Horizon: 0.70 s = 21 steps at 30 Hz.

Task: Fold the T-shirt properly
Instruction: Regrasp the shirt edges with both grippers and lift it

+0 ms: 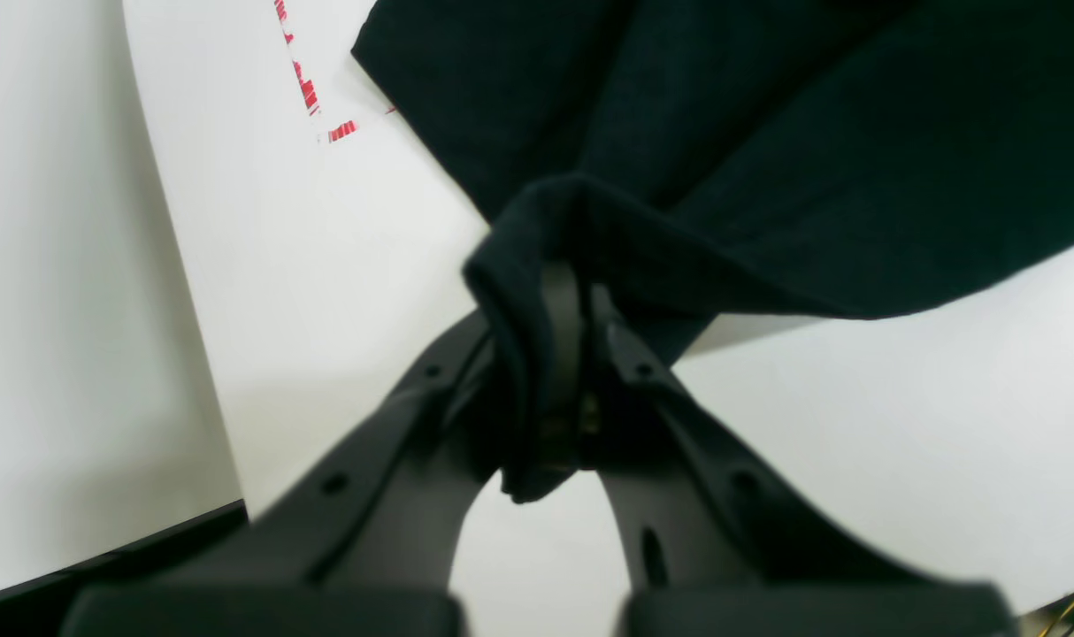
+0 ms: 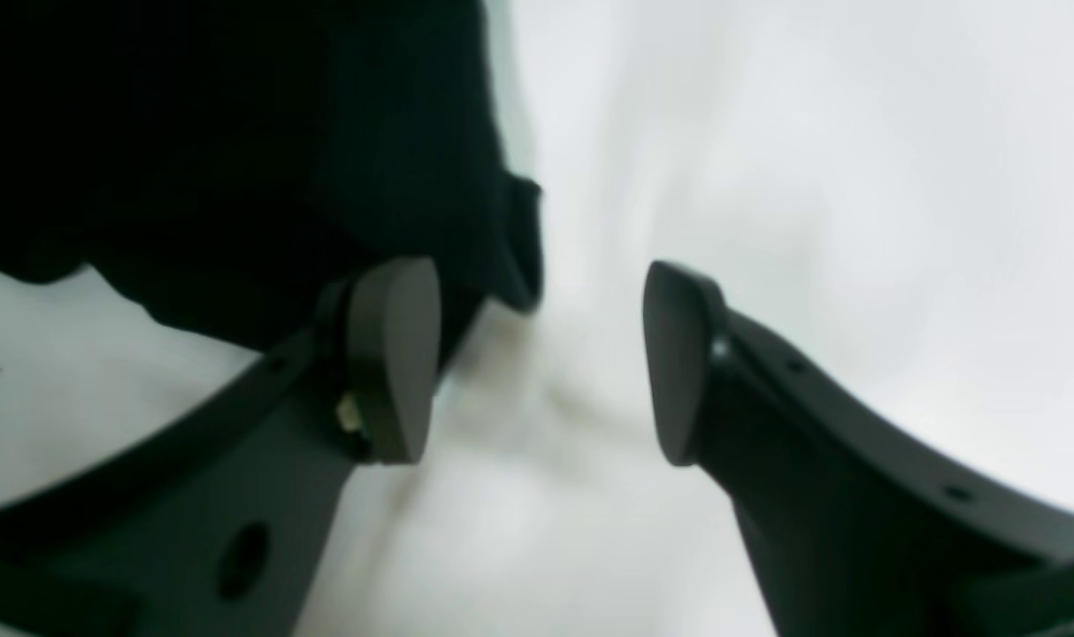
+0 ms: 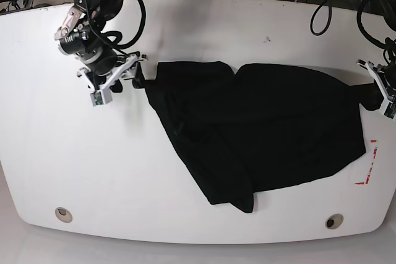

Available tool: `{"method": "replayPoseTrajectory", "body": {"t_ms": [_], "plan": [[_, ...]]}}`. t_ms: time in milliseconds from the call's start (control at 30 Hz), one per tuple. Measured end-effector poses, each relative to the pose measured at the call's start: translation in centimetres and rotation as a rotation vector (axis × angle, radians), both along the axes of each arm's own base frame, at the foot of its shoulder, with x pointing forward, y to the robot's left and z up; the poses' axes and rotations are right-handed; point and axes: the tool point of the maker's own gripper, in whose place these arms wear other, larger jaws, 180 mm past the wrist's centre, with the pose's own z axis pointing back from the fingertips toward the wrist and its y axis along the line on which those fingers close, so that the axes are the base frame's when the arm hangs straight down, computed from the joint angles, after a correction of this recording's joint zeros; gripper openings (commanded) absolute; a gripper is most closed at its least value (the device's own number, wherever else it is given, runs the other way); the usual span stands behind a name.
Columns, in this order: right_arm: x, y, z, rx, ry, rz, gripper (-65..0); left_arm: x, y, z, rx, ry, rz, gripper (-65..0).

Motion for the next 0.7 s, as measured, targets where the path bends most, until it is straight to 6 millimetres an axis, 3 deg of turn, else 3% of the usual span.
{"method": "replayPoseTrajectory", "body": {"t_ms": [33, 133, 300, 567, 700], "plan": [[-0.9, -1.2, -0.5, 0.000, 0.031, -0.021, -29.2, 0.0, 0.4, 0.3, 0.003, -0.009, 0.012, -65.0], [-2.2, -2.2, -2.1, 0.039, 0.090, -0.044, -29.2, -0.2, 1.9, 0.7, 0.062, -0.001, 0.045, -65.0], [-4.5, 0.9, -5.7, 0.209, 0.197, -0.018, -29.3, -0.3, 2.5, 0.5, 0.095, 0.007, 0.065, -65.0], [-3.3, 2.4, -5.9, 0.284, 0.172, -0.020, -29.3, -0.5, 3.1, 0.5, 0.120, 0.015, 0.083, -65.0], [-2.9, 5.1, -5.8, 0.282, 0.184, 0.068, -29.3, -0.6, 3.1, 0.5, 0.123, 0.019, 0.082, -65.0]]}}
